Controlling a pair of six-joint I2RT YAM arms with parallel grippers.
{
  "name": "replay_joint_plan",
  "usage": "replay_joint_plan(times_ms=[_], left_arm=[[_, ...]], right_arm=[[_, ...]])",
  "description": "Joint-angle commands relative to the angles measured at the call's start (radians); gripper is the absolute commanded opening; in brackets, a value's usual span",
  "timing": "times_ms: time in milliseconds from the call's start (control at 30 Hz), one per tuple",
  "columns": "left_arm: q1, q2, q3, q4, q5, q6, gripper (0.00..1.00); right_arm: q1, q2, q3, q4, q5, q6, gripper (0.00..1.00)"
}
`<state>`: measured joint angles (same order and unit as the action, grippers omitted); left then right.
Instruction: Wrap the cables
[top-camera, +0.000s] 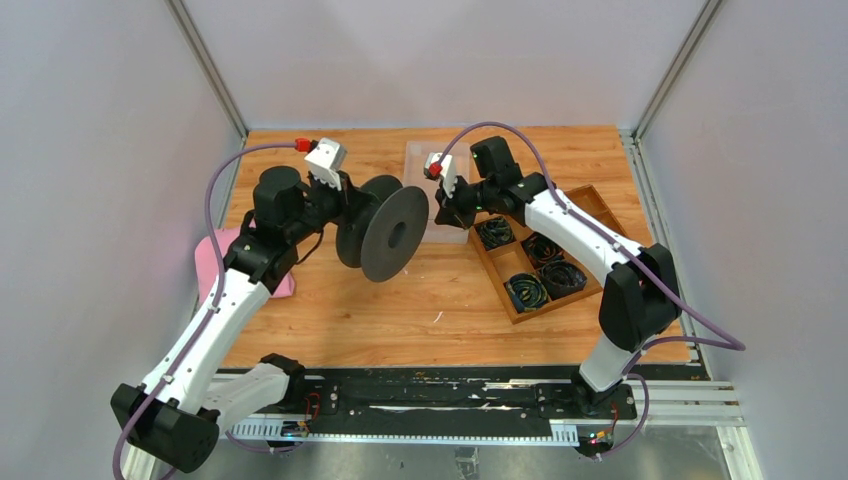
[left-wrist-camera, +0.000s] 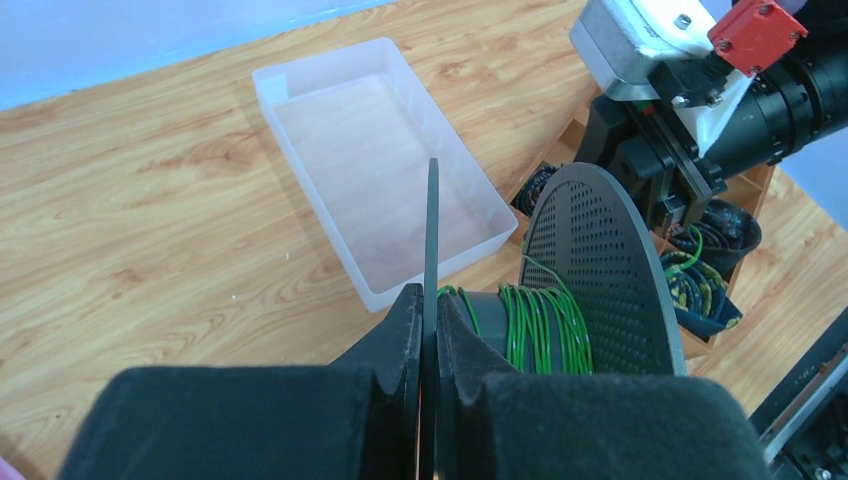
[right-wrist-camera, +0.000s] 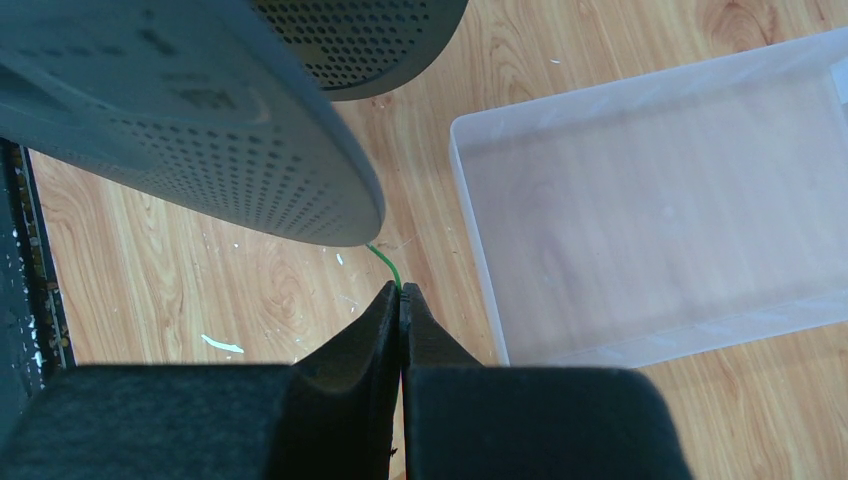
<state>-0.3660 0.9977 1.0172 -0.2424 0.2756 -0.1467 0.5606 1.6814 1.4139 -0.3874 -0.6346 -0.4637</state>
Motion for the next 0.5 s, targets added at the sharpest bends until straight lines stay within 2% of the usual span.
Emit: replay_joint_plan(times_ms=[0,467], left_arm=[[0.014,-0.010,0.046,0.040,-0.034,-0.041,0.00],[0.041,-0.014,0.061,0.012,-0.107,-0.074,0.00]], right_arm=[[-0.013,-0.025,-0.019,0.016,-0.026,0.020,0.01],[-0.013,-0.008,-0.041,0.013,-0.031,0.024,0.01]])
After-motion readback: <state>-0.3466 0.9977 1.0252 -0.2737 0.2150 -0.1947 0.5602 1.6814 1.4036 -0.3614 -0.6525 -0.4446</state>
